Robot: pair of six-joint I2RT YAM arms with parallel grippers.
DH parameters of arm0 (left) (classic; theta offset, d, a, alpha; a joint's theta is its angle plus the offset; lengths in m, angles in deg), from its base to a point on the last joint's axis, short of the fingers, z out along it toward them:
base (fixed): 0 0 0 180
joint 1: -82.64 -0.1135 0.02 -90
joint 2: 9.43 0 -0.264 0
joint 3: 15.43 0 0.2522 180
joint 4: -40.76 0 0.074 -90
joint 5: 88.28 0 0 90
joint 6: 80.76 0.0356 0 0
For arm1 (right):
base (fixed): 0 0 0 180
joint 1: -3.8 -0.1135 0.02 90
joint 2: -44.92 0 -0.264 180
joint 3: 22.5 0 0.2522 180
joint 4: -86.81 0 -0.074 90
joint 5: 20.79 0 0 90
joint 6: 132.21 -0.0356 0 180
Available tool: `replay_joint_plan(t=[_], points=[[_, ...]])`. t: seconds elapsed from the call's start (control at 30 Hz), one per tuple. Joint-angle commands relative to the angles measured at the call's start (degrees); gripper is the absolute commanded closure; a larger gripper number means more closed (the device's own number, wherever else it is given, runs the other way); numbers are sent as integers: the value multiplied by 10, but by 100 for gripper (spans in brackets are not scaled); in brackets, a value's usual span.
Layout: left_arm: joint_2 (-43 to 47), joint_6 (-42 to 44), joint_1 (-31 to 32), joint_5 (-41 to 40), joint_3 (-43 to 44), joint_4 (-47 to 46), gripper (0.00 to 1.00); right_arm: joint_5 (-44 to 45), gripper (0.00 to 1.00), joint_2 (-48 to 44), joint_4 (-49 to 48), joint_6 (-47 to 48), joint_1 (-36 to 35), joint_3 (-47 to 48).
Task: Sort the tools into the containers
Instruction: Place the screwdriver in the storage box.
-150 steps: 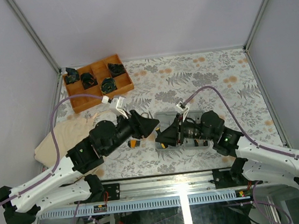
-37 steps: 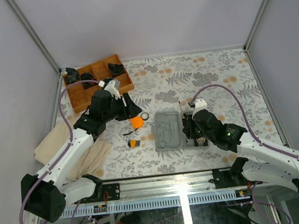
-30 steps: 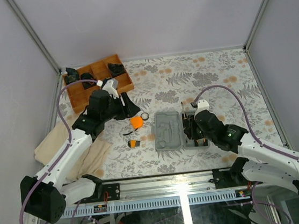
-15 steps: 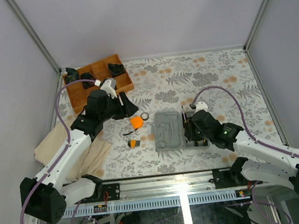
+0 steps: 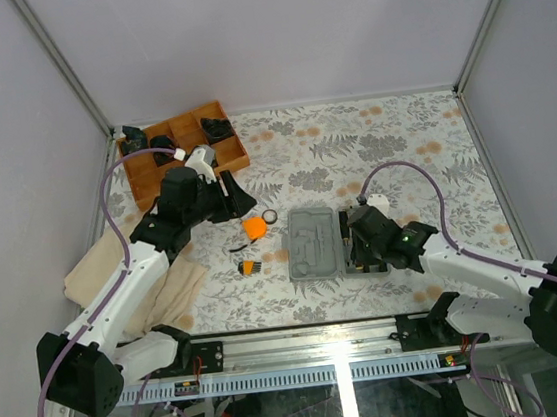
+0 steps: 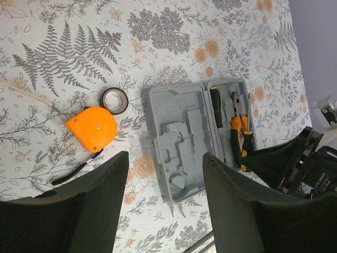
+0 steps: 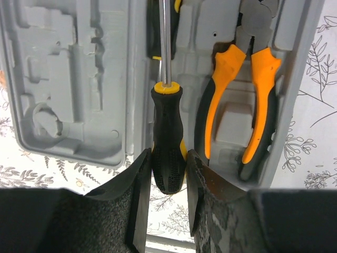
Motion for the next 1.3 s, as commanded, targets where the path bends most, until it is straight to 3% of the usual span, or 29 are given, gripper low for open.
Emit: replay_joint_plan(t=[0.0, 0.6, 1.27], points=[[11, 13, -4, 2, 1, -5, 43, 30, 100, 19, 3, -24, 16, 38], [12, 14, -4, 1, 1, -3, 43, 27, 91, 87, -17, -25, 52, 19], [16, 15, -5, -2, 0, -3, 43, 19, 60, 99, -1, -22, 57, 16]])
